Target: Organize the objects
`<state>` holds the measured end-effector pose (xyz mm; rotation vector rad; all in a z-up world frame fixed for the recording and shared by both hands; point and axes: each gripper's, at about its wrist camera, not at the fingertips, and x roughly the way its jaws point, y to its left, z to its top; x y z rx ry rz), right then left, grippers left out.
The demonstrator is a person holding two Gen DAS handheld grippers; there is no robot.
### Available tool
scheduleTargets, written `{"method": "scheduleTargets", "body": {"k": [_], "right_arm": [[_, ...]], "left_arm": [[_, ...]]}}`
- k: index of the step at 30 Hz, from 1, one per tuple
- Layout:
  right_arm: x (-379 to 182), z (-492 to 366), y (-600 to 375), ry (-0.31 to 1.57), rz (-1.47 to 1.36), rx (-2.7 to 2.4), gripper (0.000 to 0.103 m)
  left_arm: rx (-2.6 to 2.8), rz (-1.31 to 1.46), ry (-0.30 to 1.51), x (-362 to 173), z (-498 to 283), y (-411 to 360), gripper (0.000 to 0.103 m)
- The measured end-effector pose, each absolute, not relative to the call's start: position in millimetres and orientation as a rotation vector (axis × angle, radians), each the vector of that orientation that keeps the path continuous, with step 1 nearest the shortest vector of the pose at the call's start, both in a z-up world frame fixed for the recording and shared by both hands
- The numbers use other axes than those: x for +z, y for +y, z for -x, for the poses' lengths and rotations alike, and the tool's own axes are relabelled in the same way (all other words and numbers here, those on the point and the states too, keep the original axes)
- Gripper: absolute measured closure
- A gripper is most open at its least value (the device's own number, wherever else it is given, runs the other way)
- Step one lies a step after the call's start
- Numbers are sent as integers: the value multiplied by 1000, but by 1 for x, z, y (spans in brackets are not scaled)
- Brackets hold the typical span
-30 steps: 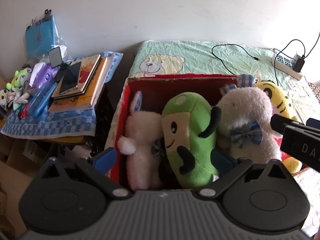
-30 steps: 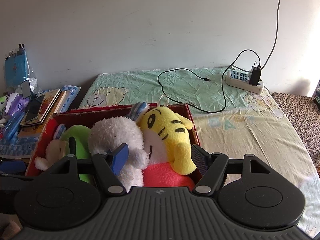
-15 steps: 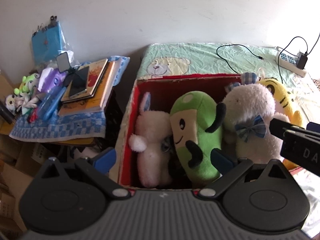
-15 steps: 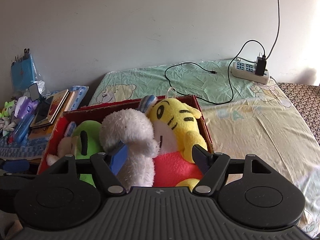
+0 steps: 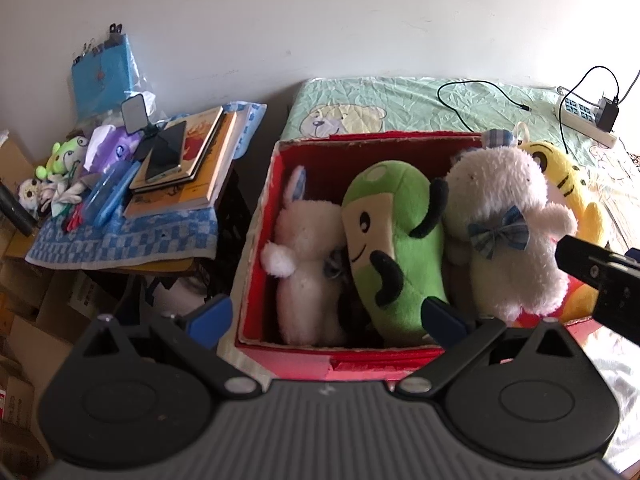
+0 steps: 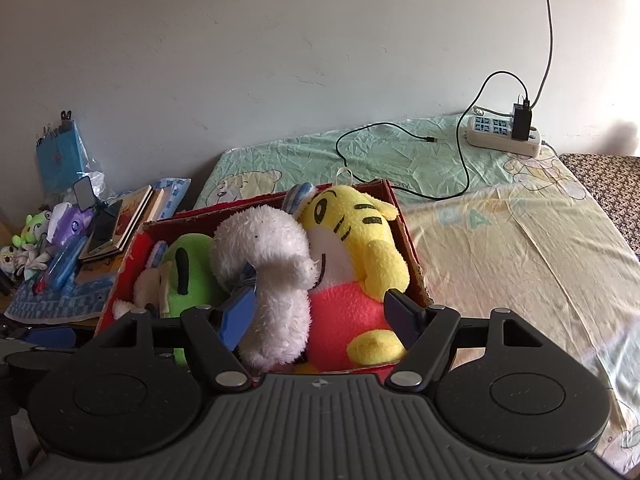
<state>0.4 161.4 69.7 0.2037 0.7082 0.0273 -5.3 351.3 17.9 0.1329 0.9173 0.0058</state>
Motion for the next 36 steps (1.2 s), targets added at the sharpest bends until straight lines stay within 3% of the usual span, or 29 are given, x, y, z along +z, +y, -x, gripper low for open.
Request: {"method": "scheduleTargets", "body": {"k": [27,36], "right_arm": [[67,4,74,775,-177,228,30],[59,-5,72,837,-225,249,31]], "left_arm": [[136,-98,984,18,39,257,2],[146,-115,1028,11,35,257,2]]}}
